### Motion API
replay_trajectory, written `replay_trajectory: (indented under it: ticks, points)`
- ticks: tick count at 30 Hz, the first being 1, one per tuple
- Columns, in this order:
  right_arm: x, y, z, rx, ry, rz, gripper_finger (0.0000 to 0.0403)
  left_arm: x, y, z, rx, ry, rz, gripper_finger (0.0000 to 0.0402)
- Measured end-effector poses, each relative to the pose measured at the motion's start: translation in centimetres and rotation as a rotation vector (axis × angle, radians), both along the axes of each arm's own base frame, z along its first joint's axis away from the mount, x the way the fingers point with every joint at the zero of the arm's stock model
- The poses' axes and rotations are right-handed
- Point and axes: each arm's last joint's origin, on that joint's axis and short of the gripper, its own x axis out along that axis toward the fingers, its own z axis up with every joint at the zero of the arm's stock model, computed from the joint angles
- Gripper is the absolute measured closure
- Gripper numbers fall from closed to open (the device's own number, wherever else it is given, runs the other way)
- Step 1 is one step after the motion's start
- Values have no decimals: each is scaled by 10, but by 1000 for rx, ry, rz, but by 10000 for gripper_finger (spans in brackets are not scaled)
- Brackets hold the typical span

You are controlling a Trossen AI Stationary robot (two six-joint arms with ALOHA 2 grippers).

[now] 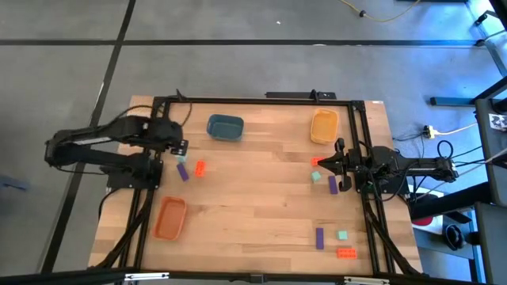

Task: Sort & place blocks by color
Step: Put the left sky blue block into the blue bin

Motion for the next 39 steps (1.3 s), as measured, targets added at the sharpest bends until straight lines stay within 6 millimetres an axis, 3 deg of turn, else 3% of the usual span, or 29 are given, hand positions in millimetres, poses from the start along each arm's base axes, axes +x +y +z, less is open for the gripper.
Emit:
replay_trajectory:
  ticks: [6, 15, 30, 39]
  points:
    - [0, 0, 0, 0, 0, 0, 378, 16, 5, -24, 10, 80, 63, 171]
    - [0, 0, 0, 0, 0, 0, 378, 15, 4, -65, -57, 63, 184, 171]
    - [0, 0, 0, 0, 0, 0, 378, 11, 2, -103, -62, 34, 237, 171]
    - [0, 0, 0, 0, 0, 0, 378, 8, 2, -109, -54, 37, 261, 183]
